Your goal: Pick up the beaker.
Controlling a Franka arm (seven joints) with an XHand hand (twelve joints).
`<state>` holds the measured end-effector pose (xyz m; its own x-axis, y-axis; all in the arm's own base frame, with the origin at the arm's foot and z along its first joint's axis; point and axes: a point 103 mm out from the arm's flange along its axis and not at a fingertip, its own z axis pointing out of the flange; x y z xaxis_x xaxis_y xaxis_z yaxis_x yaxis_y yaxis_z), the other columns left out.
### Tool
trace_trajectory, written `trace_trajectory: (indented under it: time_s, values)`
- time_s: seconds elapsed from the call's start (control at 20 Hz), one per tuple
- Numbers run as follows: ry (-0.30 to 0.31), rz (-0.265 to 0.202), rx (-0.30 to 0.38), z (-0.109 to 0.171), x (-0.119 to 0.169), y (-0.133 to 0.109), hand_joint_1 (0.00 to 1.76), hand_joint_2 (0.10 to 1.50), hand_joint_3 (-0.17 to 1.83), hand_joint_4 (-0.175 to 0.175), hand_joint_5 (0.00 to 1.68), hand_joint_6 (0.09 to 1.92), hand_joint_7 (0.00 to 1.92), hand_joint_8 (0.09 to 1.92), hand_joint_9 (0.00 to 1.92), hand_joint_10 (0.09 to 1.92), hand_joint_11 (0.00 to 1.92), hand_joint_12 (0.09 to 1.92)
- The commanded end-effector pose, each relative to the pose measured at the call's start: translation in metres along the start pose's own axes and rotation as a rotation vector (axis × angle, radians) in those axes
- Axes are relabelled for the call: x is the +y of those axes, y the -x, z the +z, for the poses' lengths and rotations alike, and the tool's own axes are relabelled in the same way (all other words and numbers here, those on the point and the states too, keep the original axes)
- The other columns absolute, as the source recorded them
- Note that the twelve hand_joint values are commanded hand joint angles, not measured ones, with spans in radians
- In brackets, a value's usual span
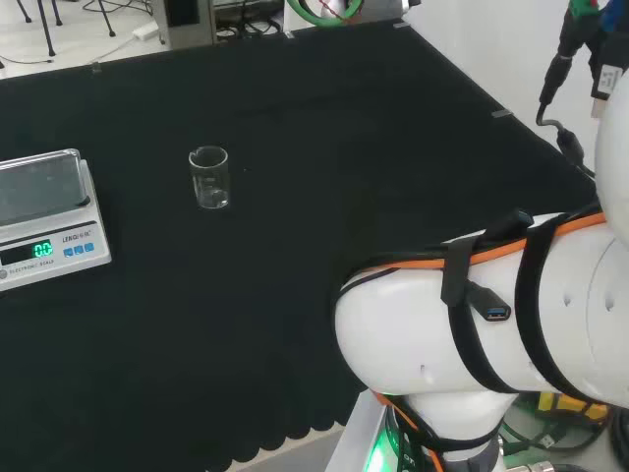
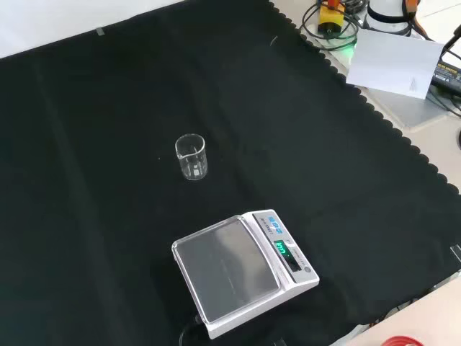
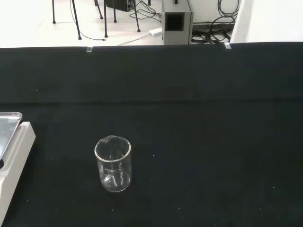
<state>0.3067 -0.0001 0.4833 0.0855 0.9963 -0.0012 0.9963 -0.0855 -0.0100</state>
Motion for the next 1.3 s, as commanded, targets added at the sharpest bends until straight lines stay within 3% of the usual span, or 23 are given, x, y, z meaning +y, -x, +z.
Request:
trace_trajectory:
  time_s: [0.05, 0.2, 0.45, 0.9, 1.05, 1.3]
  values:
    - [0.002, 0.001, -0.011, 0.002, 0.005, 0.001, 0.51, 0.55, 0.41, 0.003, 0.11, 0.22, 0.29, 0.7, 0.33, 0.82, 0.04, 1.5]
    - [-0.016, -0.001, -0.007, 0.01, 0.019, 0.004, 0.5, 0.62, 0.28, 0.002, 0.14, 0.12, 0.27, 0.71, 0.31, 0.84, 0.0, 1.58]
    - [-0.032, -0.003, -0.007, 0.033, 0.051, 0.01, 0.51, 0.63, 0.25, 0.001, 0.15, 0.1, 0.27, 0.71, 0.31, 0.85, 0.0, 1.59]
    - [0.015, -0.049, -0.021, 0.129, 0.126, 0.012, 0.53, 0.65, 0.22, 0.002, 0.15, 0.09, 0.23, 0.71, 0.3, 0.85, 0.0, 1.57]
    - [0.008, -0.081, -0.016, 0.151, 0.133, 0.005, 0.54, 0.65, 0.22, 0.002, 0.15, 0.09, 0.22, 0.71, 0.3, 0.85, 0.0, 1.57]
    - [-0.055, -0.158, -0.004, 0.18, 0.138, -0.016, 0.54, 0.65, 0.21, 0.002, 0.15, 0.09, 0.22, 0.71, 0.3, 0.85, 0.0, 1.57]
